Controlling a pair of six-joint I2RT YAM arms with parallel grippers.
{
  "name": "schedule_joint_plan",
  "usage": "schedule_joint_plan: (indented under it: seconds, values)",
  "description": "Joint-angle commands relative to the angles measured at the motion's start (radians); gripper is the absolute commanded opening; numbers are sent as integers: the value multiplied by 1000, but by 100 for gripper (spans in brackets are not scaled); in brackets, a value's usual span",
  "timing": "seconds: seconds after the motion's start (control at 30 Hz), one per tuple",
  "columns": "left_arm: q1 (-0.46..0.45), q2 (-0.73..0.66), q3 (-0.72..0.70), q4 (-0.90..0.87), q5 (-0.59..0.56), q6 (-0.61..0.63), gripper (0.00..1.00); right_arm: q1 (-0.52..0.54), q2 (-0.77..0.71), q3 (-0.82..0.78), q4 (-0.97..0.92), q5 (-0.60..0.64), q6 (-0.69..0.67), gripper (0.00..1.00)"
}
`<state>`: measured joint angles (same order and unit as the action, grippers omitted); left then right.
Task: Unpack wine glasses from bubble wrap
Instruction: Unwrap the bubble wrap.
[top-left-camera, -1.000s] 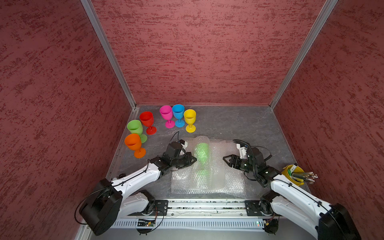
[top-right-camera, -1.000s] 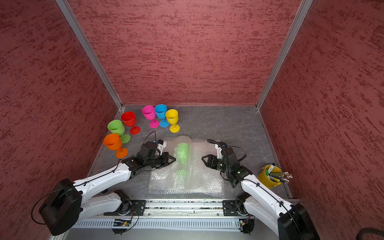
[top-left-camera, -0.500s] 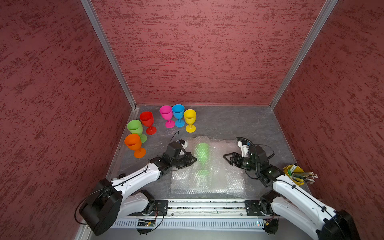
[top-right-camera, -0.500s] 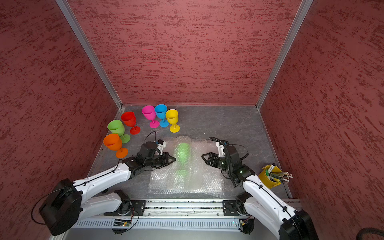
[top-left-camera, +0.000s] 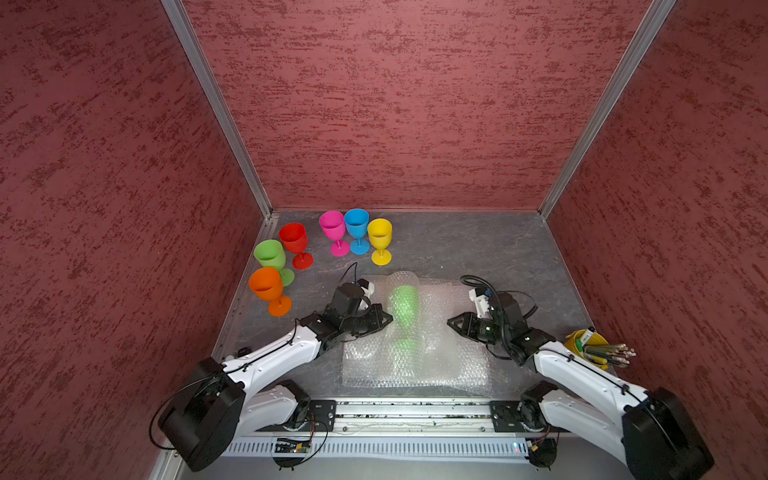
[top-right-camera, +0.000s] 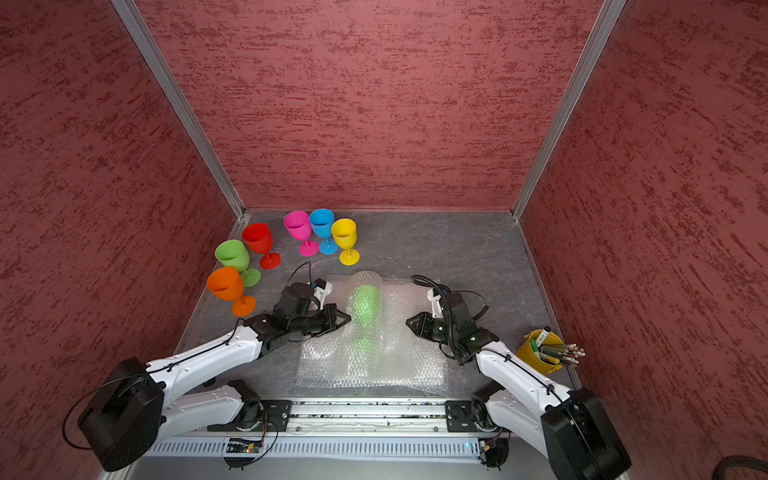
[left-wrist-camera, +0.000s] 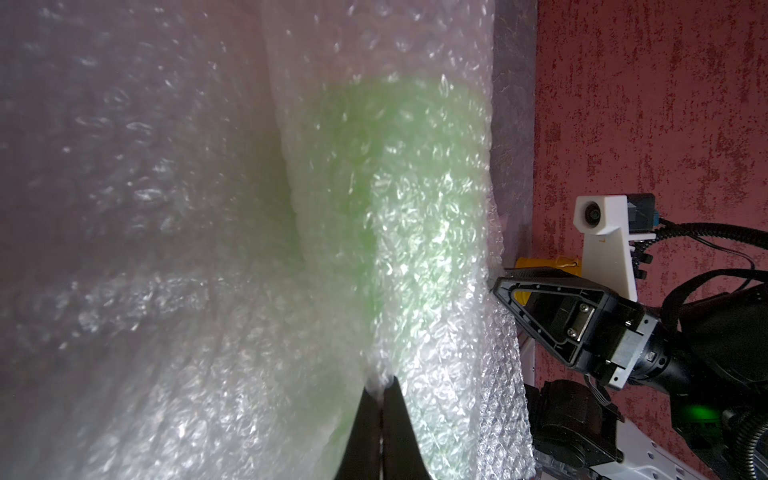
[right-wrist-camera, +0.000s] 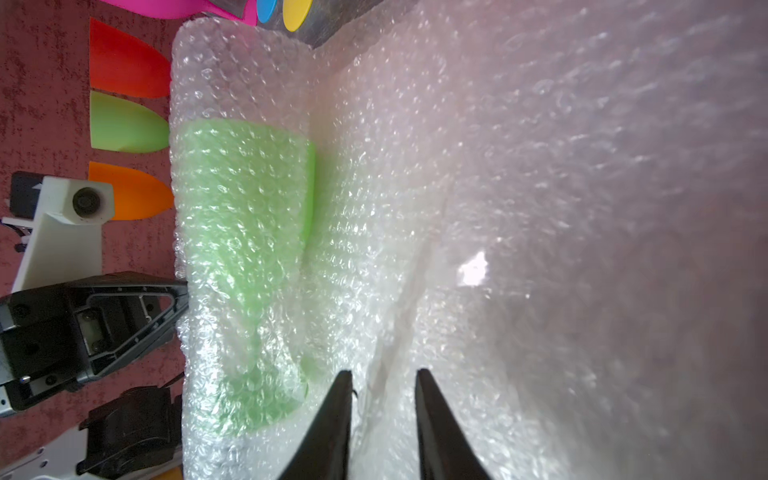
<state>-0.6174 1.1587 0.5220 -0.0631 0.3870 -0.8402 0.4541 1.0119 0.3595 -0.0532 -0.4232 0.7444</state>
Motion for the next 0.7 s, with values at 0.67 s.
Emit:
schedule_joint_plan:
  seconds: [0.67]
  values:
    - [-73,45,101,-7,-38,38,0,1,-223,32,-238,267,-76,0]
